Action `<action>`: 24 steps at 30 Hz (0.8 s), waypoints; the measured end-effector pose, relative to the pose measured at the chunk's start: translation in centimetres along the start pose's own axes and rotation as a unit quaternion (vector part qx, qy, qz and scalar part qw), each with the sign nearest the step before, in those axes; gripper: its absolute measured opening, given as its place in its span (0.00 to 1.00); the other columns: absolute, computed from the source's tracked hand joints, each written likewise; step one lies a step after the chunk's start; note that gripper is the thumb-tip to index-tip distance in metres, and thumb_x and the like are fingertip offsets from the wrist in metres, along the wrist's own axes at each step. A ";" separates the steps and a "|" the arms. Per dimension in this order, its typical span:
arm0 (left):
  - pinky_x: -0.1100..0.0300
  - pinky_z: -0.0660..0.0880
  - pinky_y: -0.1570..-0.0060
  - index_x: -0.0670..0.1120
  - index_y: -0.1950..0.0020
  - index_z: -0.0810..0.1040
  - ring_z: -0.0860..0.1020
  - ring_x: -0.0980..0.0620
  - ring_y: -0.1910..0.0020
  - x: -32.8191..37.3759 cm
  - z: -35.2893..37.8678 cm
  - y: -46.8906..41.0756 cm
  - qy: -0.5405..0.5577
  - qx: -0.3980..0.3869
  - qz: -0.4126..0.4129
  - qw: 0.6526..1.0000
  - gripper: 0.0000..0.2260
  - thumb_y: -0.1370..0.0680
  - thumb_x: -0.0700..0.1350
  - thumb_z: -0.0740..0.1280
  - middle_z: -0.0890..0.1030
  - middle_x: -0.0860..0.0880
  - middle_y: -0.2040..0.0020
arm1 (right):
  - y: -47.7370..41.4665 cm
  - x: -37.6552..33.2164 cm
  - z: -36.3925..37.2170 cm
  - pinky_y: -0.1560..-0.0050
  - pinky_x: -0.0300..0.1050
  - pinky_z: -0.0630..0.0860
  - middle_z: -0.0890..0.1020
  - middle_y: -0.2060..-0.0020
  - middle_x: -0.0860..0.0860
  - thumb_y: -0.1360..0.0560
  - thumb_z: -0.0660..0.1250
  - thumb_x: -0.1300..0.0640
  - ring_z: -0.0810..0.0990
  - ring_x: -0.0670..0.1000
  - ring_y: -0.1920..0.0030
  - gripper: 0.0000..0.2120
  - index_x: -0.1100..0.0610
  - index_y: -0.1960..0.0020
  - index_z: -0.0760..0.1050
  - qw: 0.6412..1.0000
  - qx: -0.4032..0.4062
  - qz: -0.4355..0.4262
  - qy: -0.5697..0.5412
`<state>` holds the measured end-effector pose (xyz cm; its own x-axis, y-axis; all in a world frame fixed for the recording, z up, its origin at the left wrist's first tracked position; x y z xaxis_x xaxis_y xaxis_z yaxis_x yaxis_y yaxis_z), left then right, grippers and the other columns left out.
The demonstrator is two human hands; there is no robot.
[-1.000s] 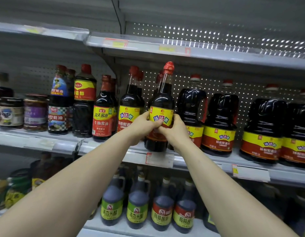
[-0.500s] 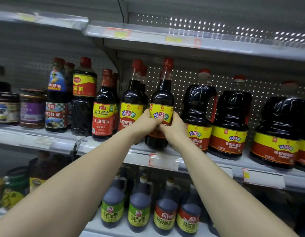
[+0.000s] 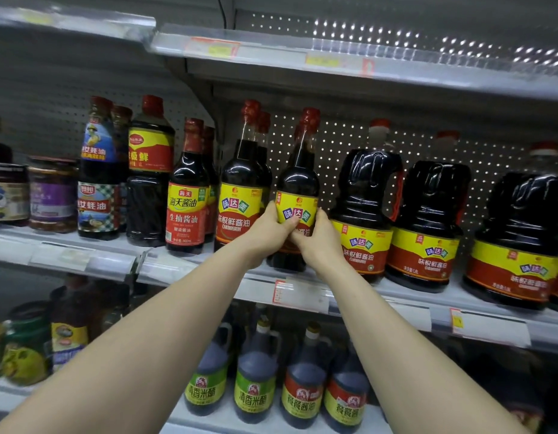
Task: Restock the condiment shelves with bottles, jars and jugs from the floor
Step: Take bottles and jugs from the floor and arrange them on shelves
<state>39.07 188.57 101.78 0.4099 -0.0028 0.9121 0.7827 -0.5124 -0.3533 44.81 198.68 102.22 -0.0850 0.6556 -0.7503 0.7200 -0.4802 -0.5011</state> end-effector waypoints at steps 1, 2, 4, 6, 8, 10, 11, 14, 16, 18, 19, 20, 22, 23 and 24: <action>0.47 0.73 0.33 0.47 0.26 0.64 0.76 0.48 0.37 0.0 0.0 0.2 -0.007 0.006 0.001 1.000 0.20 0.17 0.45 0.62 0.76 0.46 0.35 | 0.2 0.0 0.1 0.60 0.35 0.69 0.74 0.49 0.47 0.23 0.71 0.52 0.74 0.47 0.50 0.23 0.54 0.32 0.68 1.000 0.000 0.002 0.000; 0.47 0.73 0.34 0.47 0.26 0.64 0.76 0.47 0.37 0.1 -0.2 0.4 -0.015 0.015 0.001 1.000 0.19 0.17 0.45 0.62 0.76 0.46 0.35 | 0.4 -0.1 0.2 0.56 0.37 0.71 0.74 0.48 0.47 0.23 0.71 0.52 0.76 0.49 0.48 0.23 0.54 0.31 0.67 1.000 0.000 0.006 0.001; 0.47 0.73 0.34 0.45 0.28 0.69 0.76 0.47 0.38 0.1 -0.6 1.0 -0.029 0.035 0.001 0.999 0.16 0.17 0.43 0.60 0.78 0.45 0.36 | 0.8 -0.4 0.3 0.50 0.44 0.72 0.76 0.44 0.50 0.23 0.71 0.51 0.77 0.52 0.44 0.26 0.55 0.29 0.65 1.000 -0.007 0.016 0.009; 0.48 0.73 0.35 0.45 0.30 0.72 0.76 0.47 0.38 0.1 -1.3 2.1 -0.033 0.047 0.004 0.998 0.15 0.16 0.42 0.59 0.78 0.46 0.37 | 1.2 -0.5 0.4 0.47 0.46 0.72 0.76 0.40 0.53 0.23 0.71 0.49 0.77 0.54 0.41 0.29 0.56 0.28 0.64 0.999 -0.016 0.038 0.013; 0.49 0.73 0.35 0.45 0.27 0.70 0.75 0.48 0.36 0.3 -2.2 3.5 -0.039 0.056 0.019 0.998 0.16 0.16 0.42 0.58 0.77 0.48 0.35 | 1.6 -0.6 0.3 0.45 0.48 0.73 0.77 0.38 0.55 0.23 0.72 0.50 0.77 0.57 0.38 0.28 0.57 0.29 0.64 0.998 -0.011 0.052 0.025; 0.49 0.74 0.35 0.46 0.25 0.67 0.74 0.49 0.35 0.7 -3.5 5.0 -0.062 0.072 0.042 0.995 0.19 0.17 0.41 0.60 0.75 0.48 0.31 | 2.3 -1.2 0.3 0.41 0.50 0.73 0.76 0.35 0.57 0.22 0.71 0.55 0.76 0.59 0.36 0.27 0.58 0.28 0.64 0.997 0.014 0.049 0.065; 0.50 0.74 0.35 0.46 0.25 0.68 0.75 0.50 0.35 0.9 -4.1 5.6 -0.077 0.084 0.053 0.992 0.19 0.17 0.41 0.61 0.75 0.48 0.31 | 2.8 -1.5 0.1 0.37 0.51 0.73 0.74 0.32 0.57 0.22 0.70 0.58 0.74 0.59 0.33 0.29 0.58 0.26 0.61 0.995 0.034 0.038 0.086; 0.51 0.75 0.36 0.47 0.29 0.74 0.77 0.53 0.39 0.8 -6.8 7.6 -0.107 0.119 0.078 0.984 0.17 0.18 0.41 0.64 0.79 0.49 0.35 | 5.2 -3.3 0.4 0.26 0.52 0.64 0.62 0.22 0.56 0.22 0.68 0.62 0.64 0.57 0.25 0.38 0.57 0.19 0.51 0.991 0.087 -0.027 0.101; 0.52 0.75 0.36 0.47 0.31 0.75 0.78 0.54 0.40 0.5 -8.4 9.0 -0.113 0.124 0.084 0.982 0.16 0.19 0.41 0.65 0.80 0.50 0.37 | 6.9 -4.4 1.0 0.25 0.49 0.60 0.59 0.21 0.55 0.21 0.68 0.63 0.61 0.55 0.23 0.38 0.55 0.19 0.51 0.989 0.105 -0.063 0.083; 0.53 0.75 0.36 0.46 0.32 0.76 0.78 0.53 0.40 0.0 -10.0 10.6 -0.111 0.127 0.086 0.982 0.15 0.19 0.40 0.65 0.80 0.50 0.38 | 8.4 -5.0 2.1 0.26 0.45 0.57 0.58 0.20 0.53 0.21 0.68 0.62 0.58 0.54 0.21 0.37 0.54 0.19 0.52 0.990 0.100 -0.076 0.067; 0.54 0.75 0.36 0.46 0.32 0.76 0.78 0.54 0.40 -0.2 -10.9 11.3 -0.113 0.129 0.088 0.981 0.15 0.19 0.40 0.65 0.80 0.50 0.38 | 9.2 -5.3 2.8 0.28 0.43 0.57 0.59 0.20 0.52 0.21 0.68 0.61 0.58 0.53 0.21 0.36 0.54 0.19 0.53 0.991 0.093 -0.079 0.061; 0.55 0.75 0.37 0.46 0.32 0.76 0.78 0.54 0.40 -0.4 -11.8 12.1 -0.119 0.130 0.090 0.980 0.15 0.19 0.40 0.65 0.80 0.50 0.39 | 10.1 -5.7 3.7 0.29 0.41 0.56 0.60 0.21 0.51 0.21 0.68 0.61 0.59 0.52 0.22 0.36 0.53 0.19 0.54 0.991 0.085 -0.083 0.054; 0.58 0.75 0.38 0.47 0.33 0.76 0.78 0.56 0.41 -1.0 -13.8 13.7 -0.134 0.131 0.090 0.978 0.15 0.19 0.40 0.65 0.81 0.51 0.39 | 11.8 -6.6 5.5 0.27 0.42 0.57 0.61 0.21 0.50 0.21 0.68 0.60 0.61 0.51 0.22 0.35 0.53 0.19 0.55 0.993 0.067 -0.087 0.042; 0.59 0.75 0.39 0.48 0.33 0.76 0.78 0.56 0.42 -1.2 -14.2 14.1 -0.139 0.131 0.090 0.978 0.15 0.20 0.41 0.65 0.81 0.52 0.40 | 12.2 -6.7 6.0 0.24 0.46 0.59 0.62 0.21 0.50 0.21 0.68 0.60 0.61 0.52 0.22 0.35 0.53 0.19 0.55 0.994 0.056 -0.085 0.038; 0.60 0.75 0.40 0.49 0.34 0.77 0.78 0.57 0.42 -1.6 -15.1 14.7 -0.138 0.130 0.087 0.978 0.14 0.20 0.41 0.65 0.81 0.53 0.41 | 13.0 -7.0 6.8 0.23 0.50 0.61 0.62 0.21 0.50 0.20 0.68 0.60 0.61 0.52 0.22 0.35 0.52 0.19 0.55 0.995 0.044 -0.081 0.036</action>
<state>42.89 168.07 98.28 0.6297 0.1806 0.7556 0.7683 -0.2888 -0.5713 50.05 183.92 98.05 -0.1419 0.7671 -0.6257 0.6374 -0.4128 -0.6506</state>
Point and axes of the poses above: each hand's wrist, its own y-axis away from the middle knuckle, its own z-axis out of the palm, x = y × z, the point moved 9 cm from there along -y, towards the middle knuckle
